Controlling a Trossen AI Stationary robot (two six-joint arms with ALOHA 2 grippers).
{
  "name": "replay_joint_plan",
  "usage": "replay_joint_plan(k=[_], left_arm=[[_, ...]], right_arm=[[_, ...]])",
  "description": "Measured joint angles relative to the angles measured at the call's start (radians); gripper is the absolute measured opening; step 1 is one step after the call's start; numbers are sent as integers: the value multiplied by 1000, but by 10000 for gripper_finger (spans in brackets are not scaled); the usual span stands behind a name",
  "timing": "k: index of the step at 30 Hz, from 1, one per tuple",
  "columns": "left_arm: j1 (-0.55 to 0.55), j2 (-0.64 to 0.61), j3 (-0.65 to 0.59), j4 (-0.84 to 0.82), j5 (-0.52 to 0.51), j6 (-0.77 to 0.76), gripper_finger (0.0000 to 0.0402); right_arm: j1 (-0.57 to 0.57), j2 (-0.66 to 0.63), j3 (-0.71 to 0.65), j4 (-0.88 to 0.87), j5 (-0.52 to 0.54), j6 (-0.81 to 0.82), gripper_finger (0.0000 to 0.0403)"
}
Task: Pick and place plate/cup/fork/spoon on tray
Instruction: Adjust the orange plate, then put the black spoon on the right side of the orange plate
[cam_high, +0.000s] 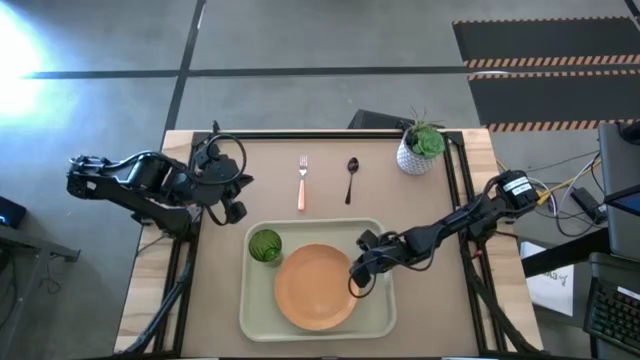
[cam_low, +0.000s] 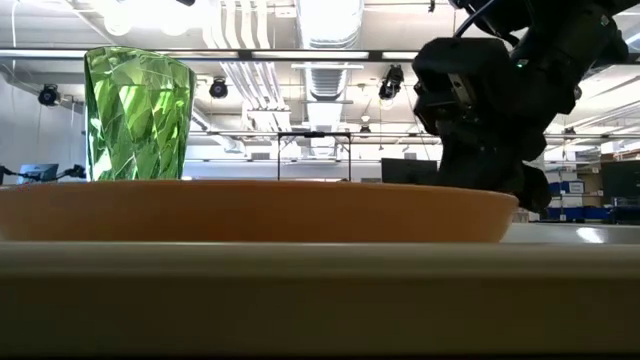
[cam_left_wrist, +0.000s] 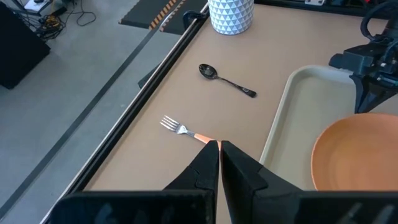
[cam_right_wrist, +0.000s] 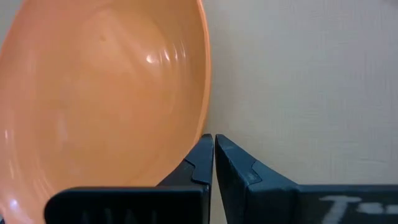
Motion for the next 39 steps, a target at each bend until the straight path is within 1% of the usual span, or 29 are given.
replay_joint_plan(k=[5, 11, 14, 19, 23, 29, 31, 35, 39], left_arm=[[0, 0, -10, 2, 0, 0, 0], [0, -11, -54, 7, -3, -6, 0], [0, -13, -60, 8, -5, -6, 0], [0, -17, -39, 13, -6, -6, 0], [0, -30, -40, 12, -7, -6, 0], [0, -48, -46, 8, -8, -5, 0], [0, -51, -46, 8, -7, -5, 0], [0, -63, -46, 8, -7, -1, 0], [0, -74, -46, 6, -7, 1, 0]], right_arm=[[1, 0, 15, 4, 20, -20, 9], [2, 0, 17, 15, 37, -24, 9], [2, -5, 17, 9, 37, -63, 9], [-25, -63, 17, 2, 37, -107, 9], [-60, -114, 17, -5, 38, -182, 9], [-148, -168, 17, 3, 39, -352, 9], [-186, -173, 17, 24, 36, -379, 9], [-285, -178, 17, 22, -45, -364, 9], [-383, -177, 17, 1, -113, -407, 12]])
